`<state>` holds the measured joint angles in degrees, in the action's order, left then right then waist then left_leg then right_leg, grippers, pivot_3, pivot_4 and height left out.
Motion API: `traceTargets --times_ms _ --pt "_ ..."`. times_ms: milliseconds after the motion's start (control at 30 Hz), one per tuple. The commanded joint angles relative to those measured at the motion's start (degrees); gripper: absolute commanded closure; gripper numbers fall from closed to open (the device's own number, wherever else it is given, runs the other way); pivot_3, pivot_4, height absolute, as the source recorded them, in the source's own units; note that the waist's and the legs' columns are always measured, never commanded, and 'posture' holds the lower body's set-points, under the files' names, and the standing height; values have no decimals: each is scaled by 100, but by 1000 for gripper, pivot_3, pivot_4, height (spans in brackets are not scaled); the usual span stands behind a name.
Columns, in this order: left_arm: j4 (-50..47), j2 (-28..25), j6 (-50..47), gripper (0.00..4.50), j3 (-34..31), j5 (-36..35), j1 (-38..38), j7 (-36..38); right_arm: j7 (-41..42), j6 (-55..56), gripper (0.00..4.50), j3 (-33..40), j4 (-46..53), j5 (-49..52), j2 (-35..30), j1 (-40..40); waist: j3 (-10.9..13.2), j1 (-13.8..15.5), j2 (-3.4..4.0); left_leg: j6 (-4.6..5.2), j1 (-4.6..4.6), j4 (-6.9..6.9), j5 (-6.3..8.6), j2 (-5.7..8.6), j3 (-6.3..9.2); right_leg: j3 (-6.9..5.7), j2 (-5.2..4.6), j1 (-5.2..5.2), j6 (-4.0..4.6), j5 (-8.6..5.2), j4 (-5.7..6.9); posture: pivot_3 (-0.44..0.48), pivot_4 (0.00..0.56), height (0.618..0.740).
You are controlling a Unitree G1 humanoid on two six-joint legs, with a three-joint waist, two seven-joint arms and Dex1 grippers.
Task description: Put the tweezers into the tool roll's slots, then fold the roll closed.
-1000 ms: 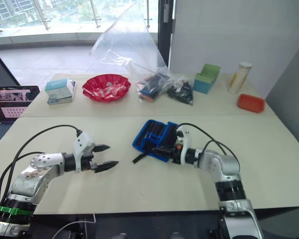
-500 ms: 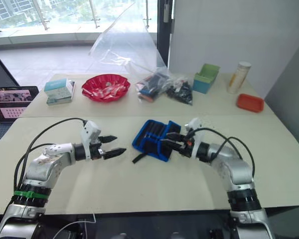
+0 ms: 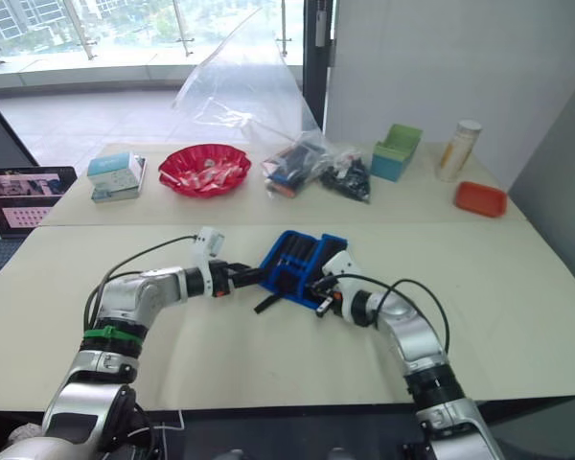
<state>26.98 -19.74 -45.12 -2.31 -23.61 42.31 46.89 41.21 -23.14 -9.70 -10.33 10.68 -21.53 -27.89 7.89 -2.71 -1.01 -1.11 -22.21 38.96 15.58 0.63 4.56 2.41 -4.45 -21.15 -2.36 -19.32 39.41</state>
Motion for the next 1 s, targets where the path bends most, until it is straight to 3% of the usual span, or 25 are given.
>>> traceTargets --times_ms 33,100,267,467,733,1000 --pt "44 29 -146 264 -62 -91 125 39 -107 -243 4488 -39 -122 -193 -95 172 0 4 0 0 0 0 0 0 1 0 0 0 0 0 1 0 150 740" --pt "91 16 -191 700 -12 -73 152 86 -113 -362 4500 -43 -44 -184 -109 243 -1 17 -2 0 0 2 0 1 0 1 -2 3 0 0 1 0 150 740" --pt "144 134 -218 2345 -407 -317 281 -110 -214 -577 4500 -73 149 -181 -57 387 -2 32 -3 1 -1 2 1 4 3 -1 -4 3 0 0 1 0 150 740" --pt "-371 134 -170 4376 -234 -387 40 220 -481 -1078 4500 -109 311 -253 -75 444 -5 33 -7 0 0 1 0 4 4 -1 -4 4 0 0 1 0 150 740" --pt "-1001 455 -204 4442 45 -531 32 363 -553 -1174 4500 -87 357 -252 -116 420 -7 44 -10 4 1 1 2 5 4 0 -6 8 0 0 -3 0 150 740" --pt "-675 903 92 4442 1253 164 -81 450 -516 -1366 4500 177 647 2 -112 441 -8 62 -11 6 2 1 4 9 5 0 -8 13 0 0 -11 0 150 740"
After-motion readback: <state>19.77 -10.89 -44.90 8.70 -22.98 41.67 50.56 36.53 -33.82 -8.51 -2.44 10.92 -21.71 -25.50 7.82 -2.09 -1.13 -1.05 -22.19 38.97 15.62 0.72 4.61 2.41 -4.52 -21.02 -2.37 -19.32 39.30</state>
